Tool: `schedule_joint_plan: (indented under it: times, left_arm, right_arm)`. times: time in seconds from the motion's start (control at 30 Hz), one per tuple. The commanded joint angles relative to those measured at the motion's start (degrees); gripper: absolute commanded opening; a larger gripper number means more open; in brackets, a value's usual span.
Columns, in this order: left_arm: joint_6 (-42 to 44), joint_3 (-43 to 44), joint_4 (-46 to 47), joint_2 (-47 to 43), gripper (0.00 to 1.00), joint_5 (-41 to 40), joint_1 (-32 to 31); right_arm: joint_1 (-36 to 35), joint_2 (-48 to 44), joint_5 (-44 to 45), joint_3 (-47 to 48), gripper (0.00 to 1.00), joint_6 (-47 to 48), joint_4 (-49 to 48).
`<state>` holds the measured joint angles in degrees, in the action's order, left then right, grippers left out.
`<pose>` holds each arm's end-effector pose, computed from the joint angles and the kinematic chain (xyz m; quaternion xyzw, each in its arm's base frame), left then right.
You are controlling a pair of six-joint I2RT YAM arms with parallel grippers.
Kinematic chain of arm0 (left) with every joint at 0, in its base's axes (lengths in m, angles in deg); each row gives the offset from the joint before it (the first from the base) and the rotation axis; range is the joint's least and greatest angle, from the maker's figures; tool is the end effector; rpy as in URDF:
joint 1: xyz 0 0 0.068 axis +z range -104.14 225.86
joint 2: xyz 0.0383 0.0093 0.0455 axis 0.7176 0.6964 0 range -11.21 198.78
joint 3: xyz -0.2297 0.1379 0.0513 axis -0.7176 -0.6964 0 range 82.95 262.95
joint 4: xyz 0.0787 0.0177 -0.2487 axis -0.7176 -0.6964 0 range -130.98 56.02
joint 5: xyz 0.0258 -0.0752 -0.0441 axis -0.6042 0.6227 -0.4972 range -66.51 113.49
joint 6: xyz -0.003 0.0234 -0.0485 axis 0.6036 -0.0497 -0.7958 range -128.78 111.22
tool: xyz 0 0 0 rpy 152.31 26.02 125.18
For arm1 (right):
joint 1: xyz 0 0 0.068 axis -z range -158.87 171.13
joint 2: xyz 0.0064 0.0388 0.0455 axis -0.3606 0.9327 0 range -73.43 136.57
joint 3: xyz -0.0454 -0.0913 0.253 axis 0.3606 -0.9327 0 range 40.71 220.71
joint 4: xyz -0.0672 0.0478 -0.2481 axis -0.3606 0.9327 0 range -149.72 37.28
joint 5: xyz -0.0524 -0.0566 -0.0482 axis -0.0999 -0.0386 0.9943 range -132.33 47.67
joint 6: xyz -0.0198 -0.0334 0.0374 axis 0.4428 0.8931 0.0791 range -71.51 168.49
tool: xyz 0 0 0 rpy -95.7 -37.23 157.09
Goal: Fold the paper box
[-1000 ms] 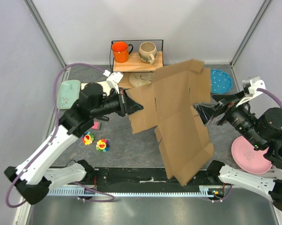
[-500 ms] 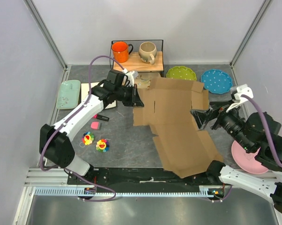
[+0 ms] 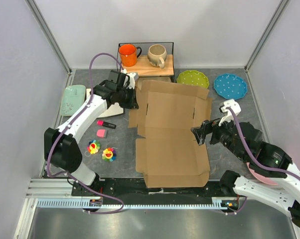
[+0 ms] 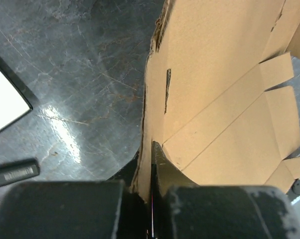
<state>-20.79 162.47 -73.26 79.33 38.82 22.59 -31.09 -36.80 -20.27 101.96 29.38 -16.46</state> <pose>0.3120 -0.1444 0.3062 0.1365 0.9233 -0.2216 0.2826 0.0763 0.0766 0.3934 -0.1203 0.7960 0.2076 0.5558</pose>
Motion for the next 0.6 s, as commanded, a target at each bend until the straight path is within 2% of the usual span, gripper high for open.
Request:
schedule_joint_plan:
  times: [0.0, 0.13, 0.3, 0.4, 0.5, 0.53, 0.57]
  left_arm:
    - [9.2, 1.6, 1.7, 1.7, 0.05, 0.5, -0.3]
    - [18.3, -3.9, 6.1, 0.6, 0.02, -1.2, -0.4]
    - [23.4, -8.3, 9.6, 0.2, 0.03, -1.0, -0.4]
    - [23.0, -9.4, 10.7, 0.0, 0.12, -2.9, -0.5]
    - [20.6, -9.6, 12.5, -3.2, 0.32, -5.9, -0.5]
    - [19.0, -9.7, 13.6, -4.2, 0.46, -7.4, -0.5]
    - [18.4, -9.8, 14.1, -5.4, 0.51, -7.9, -0.5]
  right_arm:
    - [0.2, -0.5, -1.2, -2.0, 0.98, -2.3, -3.9]
    - [0.2, -0.7, -2.4, -4.2, 0.98, -3.4, -4.5]
    - [0.2, -0.1, -4.0, -4.7, 0.98, -3.7, -4.9]
    - [0.2, 0.2, -4.3, -4.7, 0.98, -3.3, -5.2]
    - [0.2, 0.6, -4.4, -4.8, 0.98, -2.9, -5.5]
    - [0.2, 0.7, -4.4, -4.9, 0.98, -2.8, -5.7]
    - [0.1, 0.8, -4.4, -5.2, 0.98, -2.8, -5.8]
